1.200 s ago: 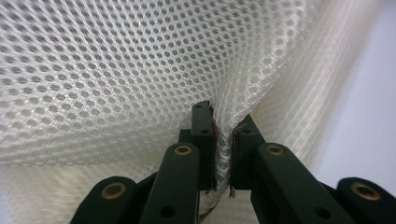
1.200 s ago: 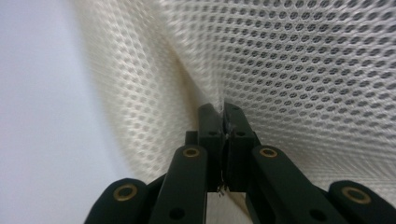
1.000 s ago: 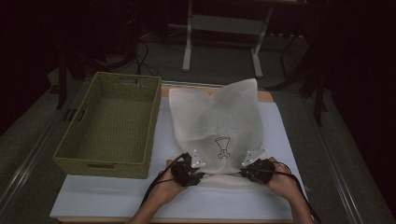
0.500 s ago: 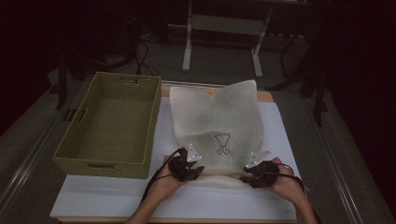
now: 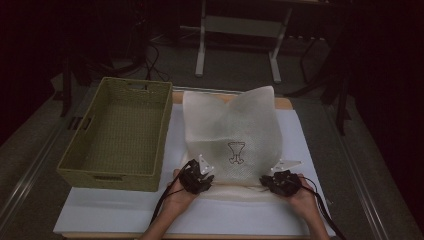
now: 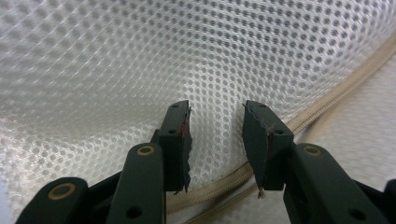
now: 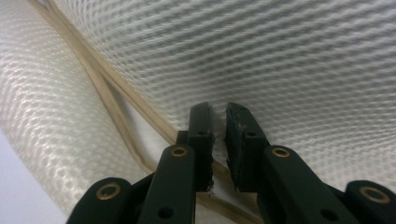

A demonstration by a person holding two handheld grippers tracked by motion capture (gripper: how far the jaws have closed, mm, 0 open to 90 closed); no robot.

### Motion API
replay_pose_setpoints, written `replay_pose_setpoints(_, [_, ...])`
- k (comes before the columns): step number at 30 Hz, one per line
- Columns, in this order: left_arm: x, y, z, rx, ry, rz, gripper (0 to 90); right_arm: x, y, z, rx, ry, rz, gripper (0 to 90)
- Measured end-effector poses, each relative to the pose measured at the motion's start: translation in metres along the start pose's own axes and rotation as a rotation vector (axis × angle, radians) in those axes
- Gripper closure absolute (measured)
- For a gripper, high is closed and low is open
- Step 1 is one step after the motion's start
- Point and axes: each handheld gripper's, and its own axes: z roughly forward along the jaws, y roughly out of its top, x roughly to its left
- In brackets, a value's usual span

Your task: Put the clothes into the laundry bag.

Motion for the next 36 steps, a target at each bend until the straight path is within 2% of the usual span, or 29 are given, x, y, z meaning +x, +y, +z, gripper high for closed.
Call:
replay_pose_setpoints(1, [0.001, 0.000, 0.001, -0.005, 0.010, -0.010, 61.6, 0.000, 0.000, 0.000, 0.008, -0.055, -0.009, 80.7])
replay_pose_setpoints(2, [0.002, 0.000, 0.002, -0.010, 0.014, -0.028, 61.6, -0.001, 0.000, 0.001, 0.010, -0.075, -0.009, 81.0])
replay_pose_setpoints(5, [0.006, -0.001, 0.003, -0.026, 0.011, -0.087, 59.0, -0.004, -0.004, 0.000, -0.016, -0.057, 0.031, 80.8])
replay_pose_setpoints(7, [0.007, -0.003, 0.000, -0.057, -0.015, -0.109, 54.5, -0.002, -0.005, -0.001, -0.027, -0.064, 0.012, 76.8])
replay_pose_setpoints(9, [0.006, -0.006, -0.007, -0.097, -0.042, -0.130, 48.7, -0.001, -0.006, -0.003, -0.047, -0.049, -0.009, 72.5])
replay_pose_setpoints(11, [0.005, -0.007, -0.015, -0.133, -0.057, -0.124, 44.6, -0.002, -0.005, -0.007, -0.075, -0.034, -0.006, 69.3])
replay_pose_setpoints(12, [0.004, -0.008, -0.019, -0.145, -0.062, -0.125, 43.9, -0.002, -0.005, -0.009, -0.096, -0.011, 0.002, 68.3])
replay_pose_setpoints(14, [0.004, -0.010, -0.025, -0.175, -0.066, -0.126, 43.2, -0.002, -0.004, -0.015, -0.129, 0.000, 0.013, 66.3])
replay_pose_setpoints(15, [0.004, -0.010, -0.025, -0.175, -0.066, -0.126, 43.1, -0.002, -0.004, -0.015, -0.129, 0.000, 0.013, 66.3])
replay_pose_setpoints(16, [0.004, -0.009, -0.027, -0.166, -0.062, -0.115, 41.9, -0.003, -0.004, -0.023, -0.176, 0.021, 0.019, 63.7])
replay_pose_setpoints(17, [0.004, -0.009, -0.027, -0.166, -0.055, -0.110, 41.9, -0.003, -0.004, -0.023, -0.176, 0.021, 0.019, 63.7])
replay_pose_setpoints(20, [0.007, -0.011, -0.029, -0.171, -0.069, -0.123, 42.1, -0.004, -0.005, -0.030, -0.201, 0.012, 0.021, 60.8])
replay_pose_setpoints(26, [0.009, -0.013, -0.036, -0.176, -0.049, -0.141, 42.2, -0.011, -0.010, -0.042, -0.232, -0.010, 0.044, 57.6])
replay_pose_setpoints(29, [0.011, -0.013, -0.041, -0.174, -0.030, -0.151, 42.4, -0.015, -0.012, -0.047, -0.239, -0.029, 0.061, 56.0])
replay_pose_setpoints(31, [0.012, -0.014, -0.044, -0.181, -0.031, -0.160, 42.4, -0.016, -0.013, -0.049, -0.237, -0.045, 0.065, 55.1])
replay_pose_setpoints(36, [0.012, -0.013, -0.048, -0.187, -0.009, -0.154, 42.5, -0.020, -0.015, -0.051, -0.235, -0.076, 0.085, 52.5])
